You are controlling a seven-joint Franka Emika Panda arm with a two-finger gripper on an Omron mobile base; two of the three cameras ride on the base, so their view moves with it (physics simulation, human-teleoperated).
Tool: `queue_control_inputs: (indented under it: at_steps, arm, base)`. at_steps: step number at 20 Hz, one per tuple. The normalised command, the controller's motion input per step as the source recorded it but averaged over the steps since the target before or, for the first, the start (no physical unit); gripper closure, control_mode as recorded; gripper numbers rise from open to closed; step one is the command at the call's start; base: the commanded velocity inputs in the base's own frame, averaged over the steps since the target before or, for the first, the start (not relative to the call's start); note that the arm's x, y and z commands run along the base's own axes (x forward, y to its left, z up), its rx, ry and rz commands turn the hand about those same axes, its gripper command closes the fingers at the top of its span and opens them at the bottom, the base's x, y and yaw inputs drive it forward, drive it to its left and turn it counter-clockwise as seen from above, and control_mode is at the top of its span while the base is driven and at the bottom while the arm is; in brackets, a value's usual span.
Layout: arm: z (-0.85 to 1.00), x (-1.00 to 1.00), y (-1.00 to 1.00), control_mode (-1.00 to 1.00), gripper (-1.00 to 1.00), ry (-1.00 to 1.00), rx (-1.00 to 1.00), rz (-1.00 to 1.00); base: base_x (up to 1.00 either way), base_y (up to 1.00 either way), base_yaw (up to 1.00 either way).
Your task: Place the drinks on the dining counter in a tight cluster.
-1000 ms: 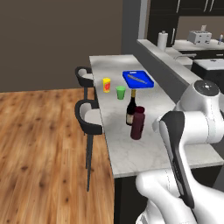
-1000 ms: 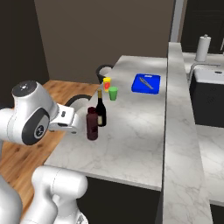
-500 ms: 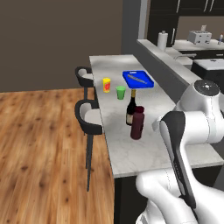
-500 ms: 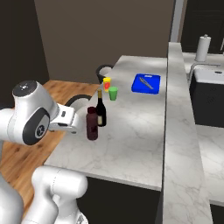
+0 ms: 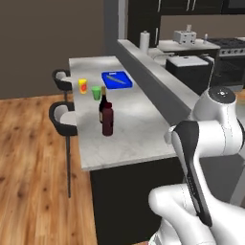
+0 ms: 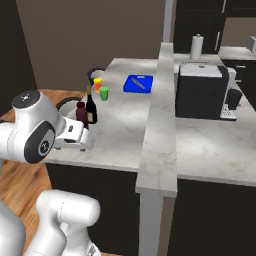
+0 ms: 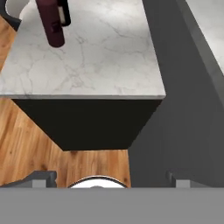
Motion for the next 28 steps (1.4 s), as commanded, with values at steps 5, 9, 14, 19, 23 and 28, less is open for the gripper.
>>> queue_control_inputs:
  at_steps: [5, 9, 14, 19, 23, 28]
  arm:
    - [0.0, 0.0, 0.0, 1.0, -1.0, 0.0, 0.0, 0.0]
    - [0.0, 0.0, 0.0, 1.0, -1.0, 0.0, 0.0, 0.0]
    - [0.0, 0.0, 0.0, 1.0, -1.0, 0.0, 0.0, 0.0]
    - [0.0, 0.0, 0.0, 1.0, -1.0, 0.0, 0.0, 0.0]
    - [0.0, 0.0, 0.0, 1.0, -1.0, 0.0, 0.0, 0.0]
    - [0.0, 0.0, 0.0, 1.0, -1.0, 0.0, 0.0, 0.0]
  base:
    - [-0.93, -0.75, -0.49]
    - [-0.68, -0.81, -0.54]
    - [-0.03, -1.0, -0.56]
    - [0.42, -0.96, 0.04]
    - [-0.18, -0.19, 0.04]
    - [-0.66, 0.03, -0.03]
